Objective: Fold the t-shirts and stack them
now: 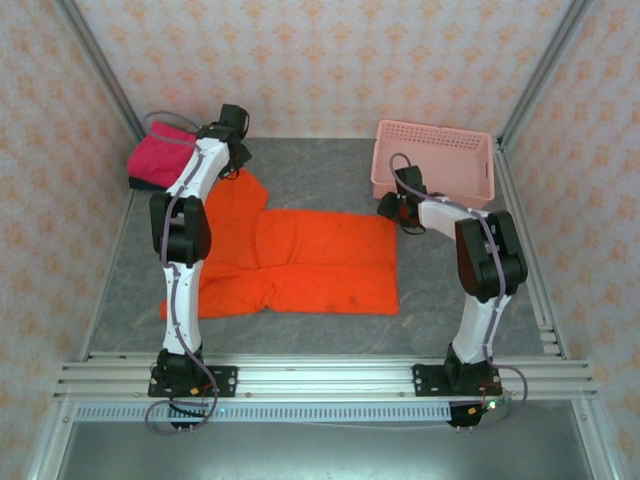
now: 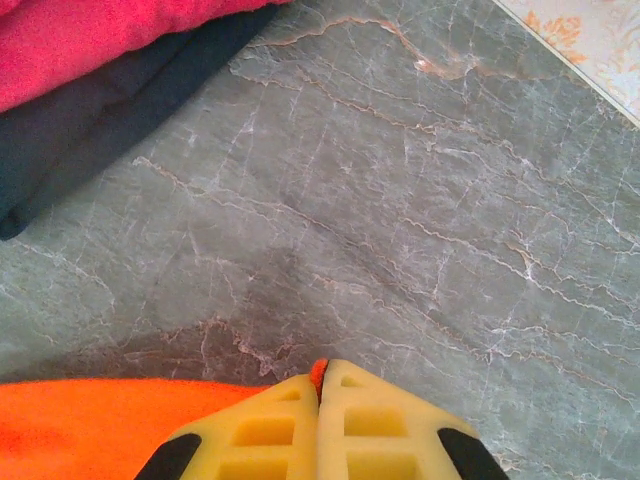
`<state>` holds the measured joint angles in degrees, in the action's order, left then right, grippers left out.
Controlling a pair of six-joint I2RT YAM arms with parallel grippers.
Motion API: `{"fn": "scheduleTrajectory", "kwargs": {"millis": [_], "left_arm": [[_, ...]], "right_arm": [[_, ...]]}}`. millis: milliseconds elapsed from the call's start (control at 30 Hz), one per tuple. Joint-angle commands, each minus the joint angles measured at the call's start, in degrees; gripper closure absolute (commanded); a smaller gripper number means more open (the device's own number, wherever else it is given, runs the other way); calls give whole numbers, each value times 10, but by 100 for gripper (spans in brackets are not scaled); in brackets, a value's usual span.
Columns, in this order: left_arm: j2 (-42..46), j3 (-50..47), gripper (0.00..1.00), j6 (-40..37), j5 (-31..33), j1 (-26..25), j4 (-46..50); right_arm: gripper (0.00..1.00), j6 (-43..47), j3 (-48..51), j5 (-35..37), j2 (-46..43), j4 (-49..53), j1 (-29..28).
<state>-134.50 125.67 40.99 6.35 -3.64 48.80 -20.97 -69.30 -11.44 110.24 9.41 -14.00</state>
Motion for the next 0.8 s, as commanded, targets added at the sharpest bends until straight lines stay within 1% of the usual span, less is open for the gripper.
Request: {"fn": "scheduleTrajectory", "kwargs": {"millis": [0,133,233,300,400,500,567,633,767], "left_arm": [[6,-14,100,-5,0,3,-3],[8,-16,100,-3,-3,3,-3],[12,-17,100,-3,0,3,-3],[13,-18,100,-4,1,3,-1],[17,-22,100,-4,1,2,-2],[18,-24,100,-4,-1,3,-2],[20,-27,100,-3,-2,3,-4],[20,-29,100,-1,-5,3,-5],[24,-34,100,0,-5,3,-7]], "right_arm": [[54,25,-27,-6,31,26,2],[64,35,-38,-5,45,35,4],[68,37,-34,-11,41,38,4],[67,38,-28,-19,31,41,4],[56,46,-12,-17,10,42,4],[53,55,-4,10,-5,59,4],[52,60,4,24,-11,55,4],[53,65,1,21,-6,61,4],[60,61,3,-9,7,49,4]]}}
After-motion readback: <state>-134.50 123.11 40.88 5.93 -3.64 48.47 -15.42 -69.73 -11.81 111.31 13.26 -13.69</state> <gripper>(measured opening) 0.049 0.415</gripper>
